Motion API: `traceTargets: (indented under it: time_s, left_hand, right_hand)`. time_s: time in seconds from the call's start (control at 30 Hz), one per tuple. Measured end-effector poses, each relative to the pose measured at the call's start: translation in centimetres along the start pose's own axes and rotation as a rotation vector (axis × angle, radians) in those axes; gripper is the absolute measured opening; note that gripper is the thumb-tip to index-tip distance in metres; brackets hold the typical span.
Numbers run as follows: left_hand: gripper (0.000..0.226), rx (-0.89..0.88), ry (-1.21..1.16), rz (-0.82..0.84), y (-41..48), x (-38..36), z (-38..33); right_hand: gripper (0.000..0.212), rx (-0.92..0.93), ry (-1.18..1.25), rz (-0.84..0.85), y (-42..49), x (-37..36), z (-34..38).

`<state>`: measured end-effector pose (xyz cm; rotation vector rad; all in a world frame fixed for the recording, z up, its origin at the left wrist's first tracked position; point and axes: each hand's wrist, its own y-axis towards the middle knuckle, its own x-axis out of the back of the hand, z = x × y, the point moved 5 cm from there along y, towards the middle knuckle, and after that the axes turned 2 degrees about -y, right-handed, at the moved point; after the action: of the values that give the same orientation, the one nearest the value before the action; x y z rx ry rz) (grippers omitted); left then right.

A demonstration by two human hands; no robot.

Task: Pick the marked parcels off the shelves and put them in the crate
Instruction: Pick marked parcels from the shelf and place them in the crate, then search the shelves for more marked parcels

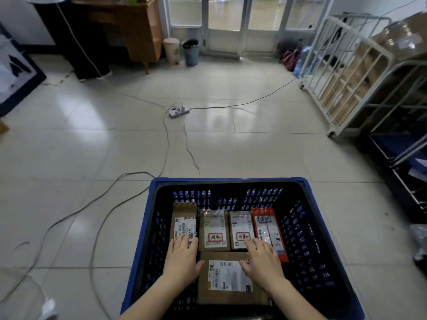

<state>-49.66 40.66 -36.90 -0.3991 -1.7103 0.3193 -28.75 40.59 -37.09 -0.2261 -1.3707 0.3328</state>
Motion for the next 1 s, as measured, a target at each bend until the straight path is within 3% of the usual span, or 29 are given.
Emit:
traceTargets:
  time_s: [0.53,0.7,0.83,1.0]
  left_hand:
    - [0.066,-0.475,0.176,-0.088,-11.0,3.5,-3.7]
    - [0.057,-0.644,0.163,-0.07,-15.8,1.7,-7.1]
    - [0.062,-0.766,0.216,0.018,-19.5,0.1,-10.8]
    - [0.067,-0.943,0.31,0.074,-25.6,-2.4,-16.4]
  right_hand:
    - [0.059,-0.389,0.001,-0.239,-20.5,2.7,2.5]
    - [0.061,-0.558,0.034,-0.208,-28.5,1.2,2.1]
    - [0.053,-0.697,0.073,-0.203,-35.1,0.4,1.2]
    - [0.059,-0.89,0.146,-0.223,-45.0,-0.9,-0.5]
